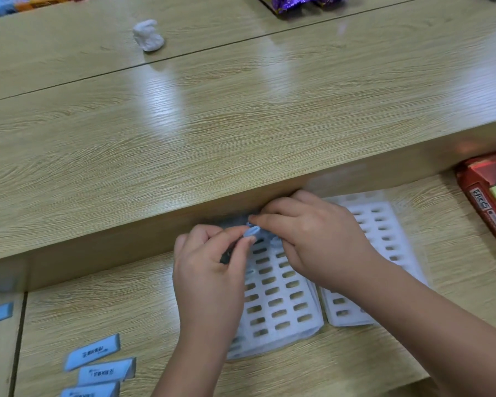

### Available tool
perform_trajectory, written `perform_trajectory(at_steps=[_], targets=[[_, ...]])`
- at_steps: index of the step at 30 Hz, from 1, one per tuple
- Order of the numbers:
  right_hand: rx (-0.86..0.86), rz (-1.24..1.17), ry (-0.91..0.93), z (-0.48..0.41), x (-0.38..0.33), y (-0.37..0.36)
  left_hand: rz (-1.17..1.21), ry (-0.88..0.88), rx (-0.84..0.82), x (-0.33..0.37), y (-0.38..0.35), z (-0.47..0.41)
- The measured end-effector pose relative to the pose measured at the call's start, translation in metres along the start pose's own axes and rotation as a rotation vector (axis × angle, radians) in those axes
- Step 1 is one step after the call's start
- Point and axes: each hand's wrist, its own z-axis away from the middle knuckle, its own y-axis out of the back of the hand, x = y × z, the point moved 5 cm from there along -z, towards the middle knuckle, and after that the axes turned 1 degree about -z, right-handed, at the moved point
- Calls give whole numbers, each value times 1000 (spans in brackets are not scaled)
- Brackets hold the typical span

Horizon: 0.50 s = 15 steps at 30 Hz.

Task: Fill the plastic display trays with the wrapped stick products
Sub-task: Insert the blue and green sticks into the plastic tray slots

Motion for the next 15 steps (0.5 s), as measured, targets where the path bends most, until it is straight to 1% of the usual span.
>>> perform_trajectory(at_steps=[4, 11, 13, 15], targets=[[-26, -54, -64, 1, 1, -1, 5, 9, 16, 0, -1, 1], [-42, -91, -57, 4, 2, -1, -95, -39, -33, 3, -2, -2], [-36, -107, -61, 4, 2, 0, -180, -92, -66, 6, -2, -4], [-27, -131, -58, 5, 2, 0, -329, -166, -112, 12, -4, -5]])
